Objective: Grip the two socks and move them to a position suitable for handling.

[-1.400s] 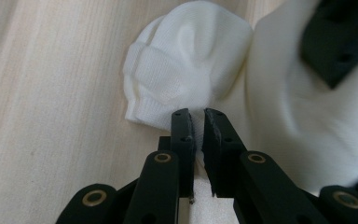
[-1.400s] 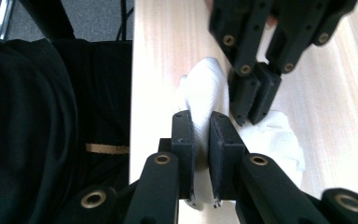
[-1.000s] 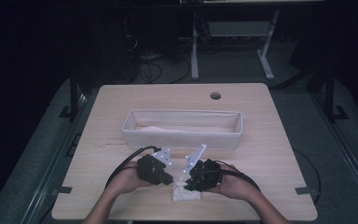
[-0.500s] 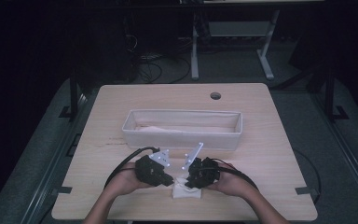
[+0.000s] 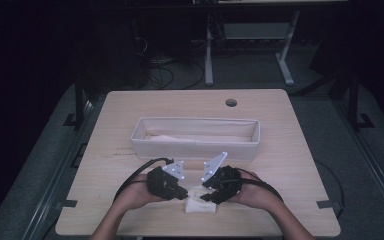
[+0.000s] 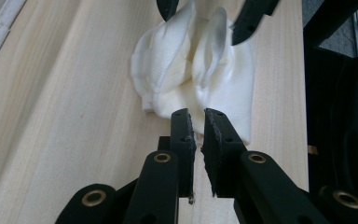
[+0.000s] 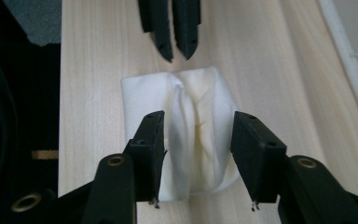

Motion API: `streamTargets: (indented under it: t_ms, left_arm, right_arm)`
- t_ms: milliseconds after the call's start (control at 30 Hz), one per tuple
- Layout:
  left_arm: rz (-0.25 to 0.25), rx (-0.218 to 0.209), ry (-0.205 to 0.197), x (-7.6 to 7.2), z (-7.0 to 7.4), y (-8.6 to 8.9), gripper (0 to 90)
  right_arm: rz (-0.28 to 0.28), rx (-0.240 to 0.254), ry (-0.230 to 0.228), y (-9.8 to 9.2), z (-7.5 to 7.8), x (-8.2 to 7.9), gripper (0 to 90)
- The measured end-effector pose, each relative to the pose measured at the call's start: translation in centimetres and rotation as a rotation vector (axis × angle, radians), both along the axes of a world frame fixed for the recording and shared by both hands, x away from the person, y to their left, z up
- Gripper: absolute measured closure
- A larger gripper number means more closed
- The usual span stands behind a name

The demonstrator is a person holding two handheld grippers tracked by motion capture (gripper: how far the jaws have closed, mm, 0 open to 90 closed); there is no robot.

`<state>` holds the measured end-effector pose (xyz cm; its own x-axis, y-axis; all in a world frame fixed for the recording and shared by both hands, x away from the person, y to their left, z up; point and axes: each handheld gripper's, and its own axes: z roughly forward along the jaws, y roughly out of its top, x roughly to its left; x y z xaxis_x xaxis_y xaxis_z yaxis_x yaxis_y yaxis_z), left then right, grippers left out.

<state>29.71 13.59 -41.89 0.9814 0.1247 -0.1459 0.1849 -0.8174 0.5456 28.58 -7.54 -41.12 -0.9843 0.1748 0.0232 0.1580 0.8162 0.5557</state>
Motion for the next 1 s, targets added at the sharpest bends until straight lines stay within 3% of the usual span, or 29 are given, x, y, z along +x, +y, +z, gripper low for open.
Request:
streamTargets:
  t_ms: [167, 200, 267, 333, 433, 567, 633, 767, 800, 933, 967, 1000]
  left_arm:
    - [-0.003, 0.0, -0.001, 0.0, 0.0, 0.0, 81.7]
    - [-0.006, -0.001, -0.005, -0.1, 0.1, -0.1, 81.6]
    - [-0.008, -0.002, -0.007, -0.1, 0.1, -0.1, 81.5]
    - [-0.014, -0.001, -0.011, -0.2, 0.3, -0.2, 81.3]
    - [-0.019, 0.0, -0.015, -0.2, 0.4, -0.4, 81.0]
    - [-0.032, -0.009, -0.022, -0.3, 0.5, -0.9, 80.8]
    - [-0.032, -0.009, -0.022, -0.4, 0.4, -1.0, 80.5]
    - [-0.034, 0.001, -0.02, -0.3, 0.0, -1.5, 80.5]
    - [-0.028, 0.007, -0.013, -0.1, -0.3, -1.6, 80.6]
    - [-0.015, 0.006, -0.003, 0.2, -0.5, -1.6, 80.5]
    - [-0.009, 0.005, -0.001, 0.2, -0.6, -1.6, 80.5]
    - [-0.006, 0.004, 0.001, 0.3, -0.6, -1.6, 80.5]
  right_arm:
    - [0.017, -0.046, -0.019, 0.5, -0.8, 0.4, 59.3]
    - [-0.014, -0.066, 0.0, 0.6, -1.0, 0.7, 70.2]
    - [-0.022, -0.067, 0.005, 0.6, -1.1, 0.9, 72.7]
    - [-0.045, -0.08, 0.044, 0.6, -1.3, 1.3, 82.2]
    - [-0.053, -0.085, 0.076, 0.6, -1.3, 1.4, 85.1]
    - [-0.068, -0.082, 0.126, 0.7, -1.3, 1.4, 85.3]
    - [-0.071, -0.083, 0.127, 0.7, -1.3, 1.4, 85.2]
    - [-0.086, -0.075, 0.091, 0.7, -1.4, 1.6, 77.7]
    - [-0.078, -0.059, 0.06, 0.5, -1.2, 1.5, 68.8]
    - [-0.072, -0.037, 0.028, 0.1, -0.7, 1.1, 63.4]
    - [-0.065, -0.013, -0.012, -0.3, -0.2, 0.7, 62.5]
    - [-0.065, -0.013, -0.012, -0.3, -0.2, 0.7, 62.5]
